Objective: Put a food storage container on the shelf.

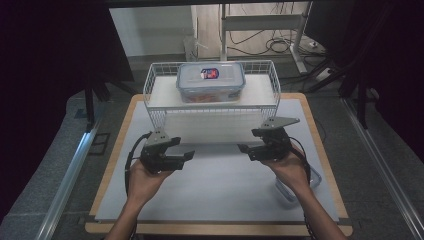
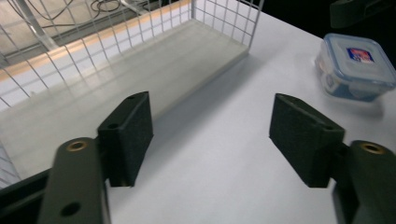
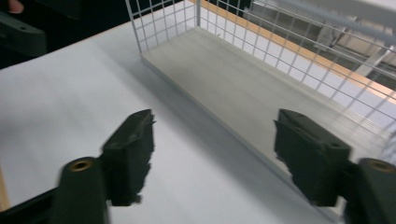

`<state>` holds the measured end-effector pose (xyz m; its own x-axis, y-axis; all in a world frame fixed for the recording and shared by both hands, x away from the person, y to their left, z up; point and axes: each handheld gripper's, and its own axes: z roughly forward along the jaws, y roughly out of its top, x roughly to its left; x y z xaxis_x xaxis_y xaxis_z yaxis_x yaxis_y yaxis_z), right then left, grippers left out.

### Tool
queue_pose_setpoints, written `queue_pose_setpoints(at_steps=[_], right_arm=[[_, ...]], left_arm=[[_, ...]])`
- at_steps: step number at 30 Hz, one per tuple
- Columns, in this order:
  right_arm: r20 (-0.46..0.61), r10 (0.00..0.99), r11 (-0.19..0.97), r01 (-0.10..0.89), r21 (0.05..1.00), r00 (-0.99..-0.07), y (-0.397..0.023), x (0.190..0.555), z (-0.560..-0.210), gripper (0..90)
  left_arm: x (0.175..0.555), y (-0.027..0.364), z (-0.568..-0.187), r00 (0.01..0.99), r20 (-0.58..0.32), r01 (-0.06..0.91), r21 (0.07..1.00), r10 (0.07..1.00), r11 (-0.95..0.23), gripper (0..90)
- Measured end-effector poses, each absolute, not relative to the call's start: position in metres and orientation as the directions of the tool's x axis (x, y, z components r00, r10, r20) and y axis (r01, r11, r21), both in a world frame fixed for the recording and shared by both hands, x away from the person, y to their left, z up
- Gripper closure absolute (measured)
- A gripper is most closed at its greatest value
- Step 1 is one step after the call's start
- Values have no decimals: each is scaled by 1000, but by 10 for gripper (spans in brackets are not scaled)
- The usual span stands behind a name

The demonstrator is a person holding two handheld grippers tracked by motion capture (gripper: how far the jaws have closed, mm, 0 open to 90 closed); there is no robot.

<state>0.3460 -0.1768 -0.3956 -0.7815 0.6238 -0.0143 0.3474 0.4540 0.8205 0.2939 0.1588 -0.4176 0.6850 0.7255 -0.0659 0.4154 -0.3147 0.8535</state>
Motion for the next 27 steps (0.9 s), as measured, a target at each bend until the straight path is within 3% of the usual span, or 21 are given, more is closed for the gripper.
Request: queue_pose_setpoints(at_steps=[12, 27], right_arm=[[27, 625, 422, 367, 829, -780, -199, 325, -424, 74], [31, 626, 434, 381, 816, -779, -225, 296, -453, 10]], left_arm=[[258, 158, -453, 674, -86, 429, 855, 734, -293, 119], [228, 178, -490, 635, -10, 432, 834, 773, -344, 15]])
